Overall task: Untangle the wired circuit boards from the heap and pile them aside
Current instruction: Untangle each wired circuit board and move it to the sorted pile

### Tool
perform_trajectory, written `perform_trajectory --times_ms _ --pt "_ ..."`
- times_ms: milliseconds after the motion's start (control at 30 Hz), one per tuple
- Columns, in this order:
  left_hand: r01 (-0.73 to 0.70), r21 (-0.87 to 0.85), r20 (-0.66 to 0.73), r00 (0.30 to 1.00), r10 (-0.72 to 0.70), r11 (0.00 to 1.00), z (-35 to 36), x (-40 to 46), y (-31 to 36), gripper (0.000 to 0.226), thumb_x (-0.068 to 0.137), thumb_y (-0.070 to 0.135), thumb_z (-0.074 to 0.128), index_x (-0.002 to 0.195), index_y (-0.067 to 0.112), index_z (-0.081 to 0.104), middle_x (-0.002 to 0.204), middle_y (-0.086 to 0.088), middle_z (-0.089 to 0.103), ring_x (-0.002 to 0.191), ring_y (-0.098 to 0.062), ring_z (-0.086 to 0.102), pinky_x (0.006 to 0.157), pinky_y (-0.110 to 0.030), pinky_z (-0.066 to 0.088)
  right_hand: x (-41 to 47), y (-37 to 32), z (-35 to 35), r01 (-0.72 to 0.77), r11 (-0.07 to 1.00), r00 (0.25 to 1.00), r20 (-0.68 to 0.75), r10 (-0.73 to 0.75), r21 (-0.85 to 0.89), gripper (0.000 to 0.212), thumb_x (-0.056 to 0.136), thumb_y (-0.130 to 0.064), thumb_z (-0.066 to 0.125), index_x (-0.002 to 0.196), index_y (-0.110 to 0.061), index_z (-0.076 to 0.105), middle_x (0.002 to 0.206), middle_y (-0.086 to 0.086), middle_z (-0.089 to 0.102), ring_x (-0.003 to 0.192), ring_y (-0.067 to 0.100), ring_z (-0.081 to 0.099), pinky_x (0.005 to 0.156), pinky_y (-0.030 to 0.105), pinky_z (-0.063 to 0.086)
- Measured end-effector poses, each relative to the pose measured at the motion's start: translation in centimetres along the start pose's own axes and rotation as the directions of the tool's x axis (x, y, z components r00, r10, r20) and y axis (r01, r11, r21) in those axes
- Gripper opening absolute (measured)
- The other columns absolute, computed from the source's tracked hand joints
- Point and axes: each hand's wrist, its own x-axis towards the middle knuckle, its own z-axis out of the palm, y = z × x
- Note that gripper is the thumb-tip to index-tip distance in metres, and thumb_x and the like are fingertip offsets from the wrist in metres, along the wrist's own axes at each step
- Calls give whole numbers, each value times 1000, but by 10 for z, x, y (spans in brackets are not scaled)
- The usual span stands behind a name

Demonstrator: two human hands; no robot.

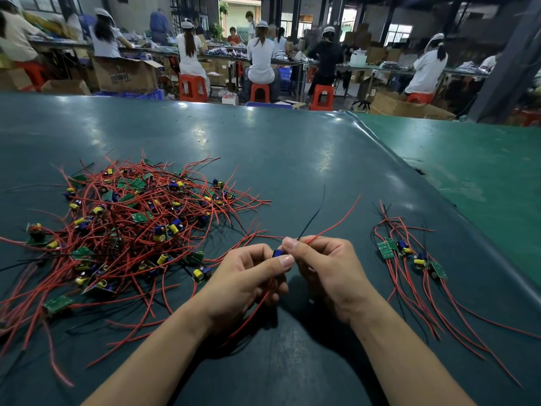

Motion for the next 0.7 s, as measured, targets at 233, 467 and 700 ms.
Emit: perform_trajectory --times_ms 233,467,700 --pt "-4 40 90 996 0 999 -3 -1 -4 25 77 17 72 68 12 49 55 -7 50 51 -16 57 48 -22 41 8 -5 -9 51 986 975 -223 -14 162 19 73 -28 76 67 -10 76 46 -4 39 36 7 26 34 15 21" --pt "16 63 182 983 -28 998 -6 -7 -1 31 70 25 75 66 14 46 56 -7 53 51 -18 54 52 -27 38 13 -7 -18 99 920 933 -357 47 380 19 89 -11 66 71 -4 66 56 -1 56 35 4 30 32 15 20" --pt "4 -86 152 988 9 996 -7 -5 0 37 54 34 89 67 7 67 62 -8 48 53 -14 44 54 -23 36 15 -8 -29 145 872 892 -443 90 468 23 100 -19 51 83 -8 62 57 -2 44 35 5 30 33 14 18"
